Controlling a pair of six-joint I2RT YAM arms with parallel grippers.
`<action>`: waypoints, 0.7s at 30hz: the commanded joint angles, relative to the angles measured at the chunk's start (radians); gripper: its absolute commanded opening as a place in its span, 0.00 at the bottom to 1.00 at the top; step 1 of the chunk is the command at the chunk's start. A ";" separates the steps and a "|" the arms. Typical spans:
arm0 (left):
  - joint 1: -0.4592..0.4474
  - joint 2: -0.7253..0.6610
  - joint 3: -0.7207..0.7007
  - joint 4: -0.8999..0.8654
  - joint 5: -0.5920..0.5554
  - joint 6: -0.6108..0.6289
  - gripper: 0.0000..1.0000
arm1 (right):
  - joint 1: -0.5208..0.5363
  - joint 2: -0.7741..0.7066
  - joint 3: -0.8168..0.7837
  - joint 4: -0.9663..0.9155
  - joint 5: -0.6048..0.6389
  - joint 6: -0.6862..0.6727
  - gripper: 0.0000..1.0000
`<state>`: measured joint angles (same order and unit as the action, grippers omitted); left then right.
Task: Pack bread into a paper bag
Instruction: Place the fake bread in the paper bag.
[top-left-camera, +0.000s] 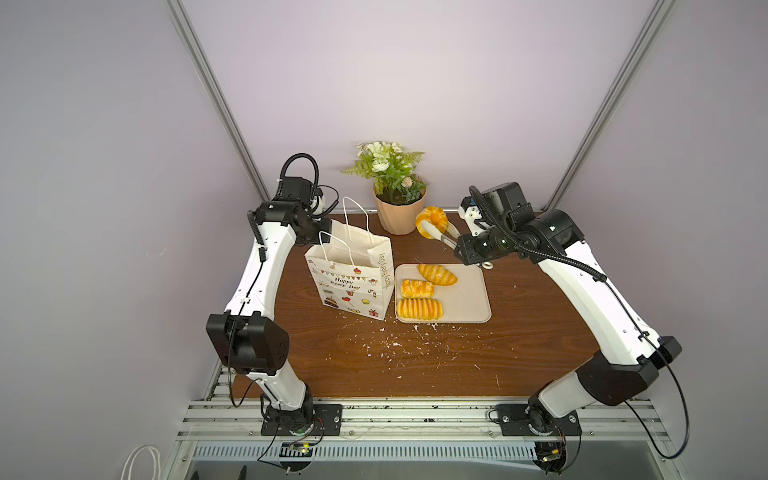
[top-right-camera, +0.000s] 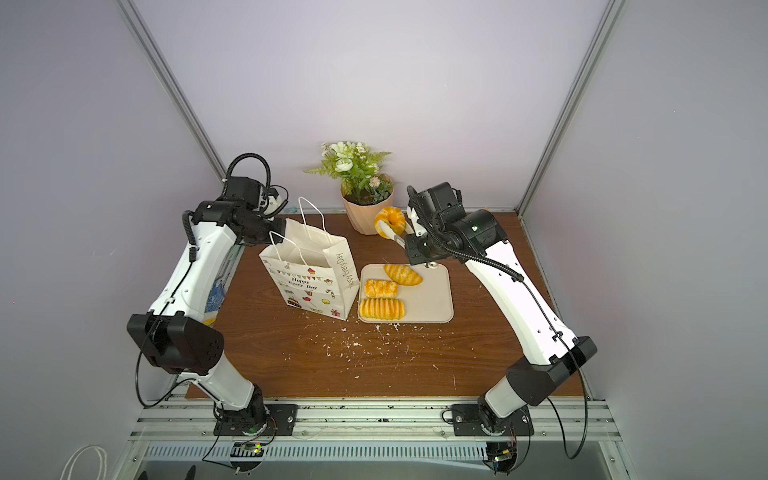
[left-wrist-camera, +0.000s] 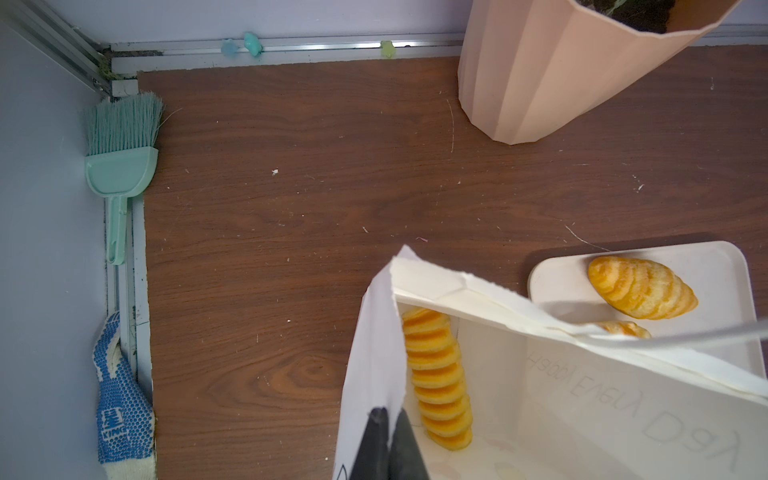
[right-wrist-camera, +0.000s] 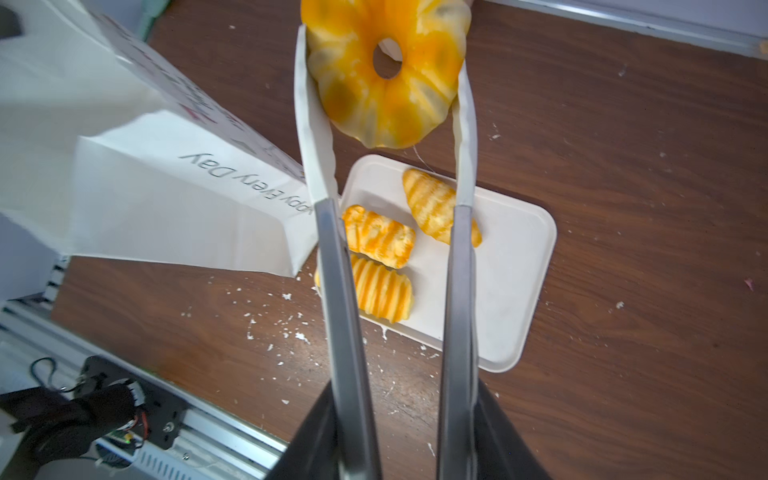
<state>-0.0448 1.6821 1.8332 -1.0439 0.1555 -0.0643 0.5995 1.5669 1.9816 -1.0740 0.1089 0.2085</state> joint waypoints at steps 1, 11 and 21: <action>0.010 -0.015 0.006 -0.013 0.009 -0.001 0.06 | 0.029 0.037 0.083 0.061 -0.121 -0.035 0.27; 0.010 -0.013 0.023 -0.013 0.011 -0.002 0.06 | 0.195 0.126 0.273 0.116 -0.144 -0.108 0.27; 0.010 -0.011 0.020 -0.015 -0.006 -0.001 0.07 | 0.227 0.106 0.260 0.080 -0.097 -0.115 0.26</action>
<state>-0.0448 1.6821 1.8336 -1.0439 0.1551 -0.0643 0.8246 1.7206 2.2375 -1.0092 -0.0013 0.1192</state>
